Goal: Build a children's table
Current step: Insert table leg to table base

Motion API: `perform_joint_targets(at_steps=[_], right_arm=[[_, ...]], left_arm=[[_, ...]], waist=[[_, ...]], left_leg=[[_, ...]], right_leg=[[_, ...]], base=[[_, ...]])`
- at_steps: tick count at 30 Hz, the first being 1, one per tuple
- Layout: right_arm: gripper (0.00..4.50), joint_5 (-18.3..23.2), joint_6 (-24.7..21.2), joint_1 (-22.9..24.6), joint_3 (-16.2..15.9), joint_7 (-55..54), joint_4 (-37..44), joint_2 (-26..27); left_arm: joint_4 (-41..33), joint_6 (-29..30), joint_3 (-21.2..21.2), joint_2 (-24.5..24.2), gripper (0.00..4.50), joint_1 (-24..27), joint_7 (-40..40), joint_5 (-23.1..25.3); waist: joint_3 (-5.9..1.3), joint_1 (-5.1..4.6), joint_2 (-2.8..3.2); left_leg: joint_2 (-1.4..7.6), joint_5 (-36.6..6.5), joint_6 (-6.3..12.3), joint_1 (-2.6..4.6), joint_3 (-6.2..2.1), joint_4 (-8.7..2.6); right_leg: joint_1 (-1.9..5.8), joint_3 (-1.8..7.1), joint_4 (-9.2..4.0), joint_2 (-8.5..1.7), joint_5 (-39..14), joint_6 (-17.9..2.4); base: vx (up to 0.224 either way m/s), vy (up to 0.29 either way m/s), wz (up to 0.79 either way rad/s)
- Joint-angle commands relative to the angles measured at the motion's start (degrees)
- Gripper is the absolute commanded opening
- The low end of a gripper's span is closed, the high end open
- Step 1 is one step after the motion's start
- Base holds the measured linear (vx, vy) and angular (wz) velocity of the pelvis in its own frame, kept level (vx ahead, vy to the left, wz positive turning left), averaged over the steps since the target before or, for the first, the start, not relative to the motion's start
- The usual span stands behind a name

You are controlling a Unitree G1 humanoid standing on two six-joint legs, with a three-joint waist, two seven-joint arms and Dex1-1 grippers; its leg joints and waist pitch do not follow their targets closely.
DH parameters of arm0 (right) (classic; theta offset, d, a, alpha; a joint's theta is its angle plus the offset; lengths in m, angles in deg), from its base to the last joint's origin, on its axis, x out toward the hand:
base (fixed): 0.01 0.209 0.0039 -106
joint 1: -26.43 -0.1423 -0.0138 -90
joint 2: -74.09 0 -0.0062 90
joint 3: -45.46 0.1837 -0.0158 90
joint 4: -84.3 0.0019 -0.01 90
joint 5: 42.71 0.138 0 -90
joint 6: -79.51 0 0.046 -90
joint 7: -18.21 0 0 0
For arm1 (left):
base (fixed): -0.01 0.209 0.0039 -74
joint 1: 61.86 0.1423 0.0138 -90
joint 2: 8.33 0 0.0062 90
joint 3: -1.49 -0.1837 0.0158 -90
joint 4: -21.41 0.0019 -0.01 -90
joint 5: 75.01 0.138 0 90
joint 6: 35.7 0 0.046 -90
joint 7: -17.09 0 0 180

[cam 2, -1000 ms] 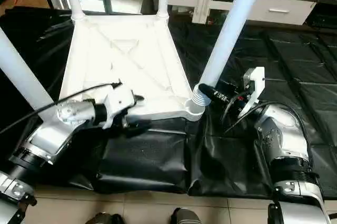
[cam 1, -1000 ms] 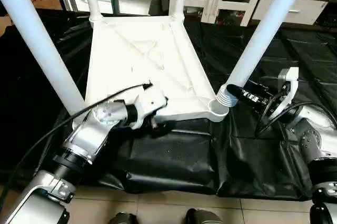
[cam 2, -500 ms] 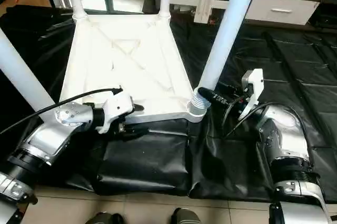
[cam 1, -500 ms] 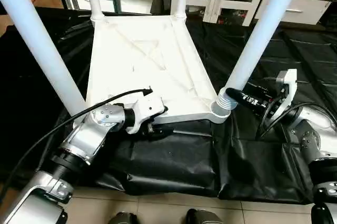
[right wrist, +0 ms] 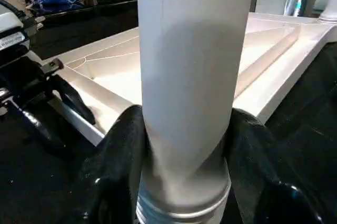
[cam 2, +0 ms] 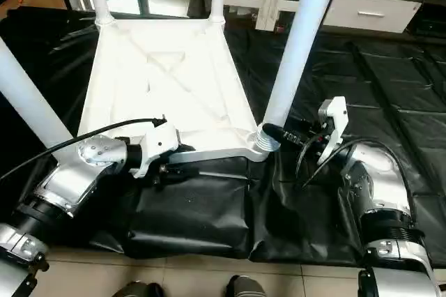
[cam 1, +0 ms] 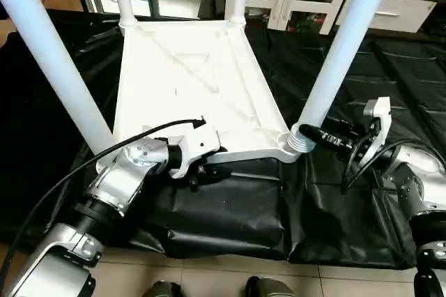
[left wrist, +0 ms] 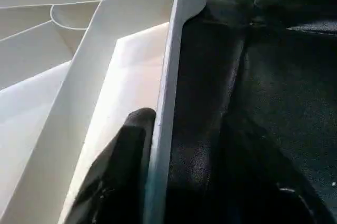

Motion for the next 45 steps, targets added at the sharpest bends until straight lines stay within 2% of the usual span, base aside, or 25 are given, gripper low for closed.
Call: perform_joint_targets(at_steps=[1,5,8,14,16,19,23,24,25,29,33,39,43,45], right_arm=[[1.86,-0.3,0.8,-1.8,0.0,0.7,-0.2,-0.7],[1.86,-0.8,1.9,-2.2,-0.1,0.8,-1.9,0.0],[1.86,-0.9,2.3,-2.3,-0.1,1.1,-2.8,0.5],[1.86,0.2,1.3,-1.4,-0.3,2.7,-1.7,1.4],[1.86,0.2,1.3,-1.0,-0.4,2.8,-1.3,1.5],[1.86,0.1,1.8,-0.7,-0.3,2.8,-1.2,1.6],[1.86,0.0,2.5,-0.9,0.1,3.0,-1.8,1.6],[1.86,-0.1,2.6,-1.0,0.1,3.0,-1.8,1.5],[1.86,-0.1,2.8,-1.1,0.2,3.0,-2.0,1.4],[1.86,-0.2,2.9,-1.3,0.4,3.1,-2.1,1.2],[1.86,-0.3,3.3,-1.4,0.4,3.0,-2.2,1.3],[1.86,-0.2,3.6,-1.5,0.4,2.9,-2.3,1.6],[1.86,-0.5,4.6,-1.9,0.3,2.3,-3.3,2.1],[1.86,-0.7,5.5,-2.3,0.4,1.6,-4.0,2.7]], left_arm=[[1.1,-0.7,-0.2,-0.2,1.91,-0.9,0.9,1.0],[1.8,-1.2,0.2,-0.2,1.63,-1.1,1.6,0.8],[2.1,-1.8,0.1,-0.4,1.47,-1.2,2.2,1.0],[2.6,-1.9,0.0,-0.3,1.02,-1.2,1.9,2.2],[2.7,-1.8,0.0,-0.3,0.90,-1.1,1.5,2.5],[2.6,-0.4,-0.5,-0.3,0.61,-1.2,0.1,4.0],[1.8,0.5,-2.2,-0.7,0.35,-1.2,-1.4,7.2],[1.6,0.7,-2.7,-0.8,0.27,-1.2,-1.7,8.3],[1.2,1.3,-3.5,-1.1,0.22,-1.2,-2.5,10.3],[0.5,2.5,-4.7,-1.5,0.01,-1.2,-3.4,12.8],[-1.6,5.8,-5.6,-1.7,0.00,-0.8,-3.5,14.5],[-5.1,8.6,-5.0,-1.9,0.00,0.7,-0.6,12.0],[-8.1,11.0,-4.9,-2.5,0.00,2.9,2.5,9.7],[-9.7,12.0,-4.5,-2.4,0.00,4.3,3.5,8.0]], waist=[[-3.87,-0.39,-0.59],[-3.46,-0.38,-0.38],[-3.46,-0.33,-0.32],[-3.53,-0.26,-0.18],[-3.57,-0.29,-0.15],[-3.90,-0.40,-0.18],[-4.16,-0.42,-0.22],[-4.21,-0.46,-0.34],[-4.22,-0.51,-0.39],[-4.43,-0.71,-0.45],[-4.29,-0.87,-0.35],[-4.13,-1.38,-0.45],[-4.13,-1.62,-0.49],[-4.07,-1.74,-0.42]], left_leg=[[3.42,-18.4,2.13,2.55,-2.27,-5.24],[3.48,-21.0,0.92,2.68,-2.44,-5.55],[3.49,-22.7,0.22,3.01,-2.50,-5.62],[3.66,-23.2,-0.27,3.12,-2.60,-5.99],[3.71,-23.0,-0.36,2.91,-2.68,-6.16],[3.72,-19.9,0.49,2.59,-2.48,-6.17],[3.73,-17.3,1.98,2.40,-2.30,-5.90],[3.71,-15.7,2.95,2.32,-2.18,-5.71],[3.67,-15.1,3.31,2.22,-2.18,-5.67],[3.63,-13.2,4.57,2.26,-2.07,-5.39],[3.75,-13.7,4.56,2.41,-2.10,-5.45],[3.61,-15.8,3.52,2.27,-2.27,-5.62],[3.65,-14.6,4.02,2.13,-2.32,-5.60],[3.58,-13.8,4.55,2.39,-2.03,-5.46]], right_leg=[[1.47,1.34,-4.74,-2.41,-23.6,-10.6],[1.05,1.32,-5.07,-2.39,-26.4,-9.6],[0.78,1.34,-5.26,-2.41,-27.3,-9.4],[0.79,1.33,-5.27,-2.42,-26.6,-9.3],[0.96,1.33,-5.12,-2.46,-25.6,-9.5],[1.46,1.35,-4.77,-2.54,-20.7,-10.9],[1.84,1.42,-4.55,-2.76,-18.3,-11.9],[2.01,1.44,-4.42,-2.78,-16.7,-12.5],[2.10,1.43,-4.43,-2.77,-16.5,-12.5],[2.35,1.34,-4.31,-2.81,-15.7,-13.2],[2.18,1.27,-4.47,-2.64,-16.7,-13.4],[2.14,1.24,-4.69,-2.60,-19.1,-12.7],[2.28,1.26,-4.48,-2.73,-17.7,-13.1],[2.07,1.33,-4.43,-2.62,-16.2,-13.8]], base=[[0.000,0.000,0.00],[0.000,0.000,0.00],[0.000,0.000,0.00],[0.000,0.000,0.00],[0.000,0.000,0.00],[0.000,0.000,0.00],[0.000,0.000,0.00],[0.000,0.000,0.00],[0.000,0.000,0.00],[0.000,0.000,0.00],[0.000,0.000,0.00],[0.000,0.000,0.00],[0.000,0.000,0.00],[0.000,0.000,0.00]])
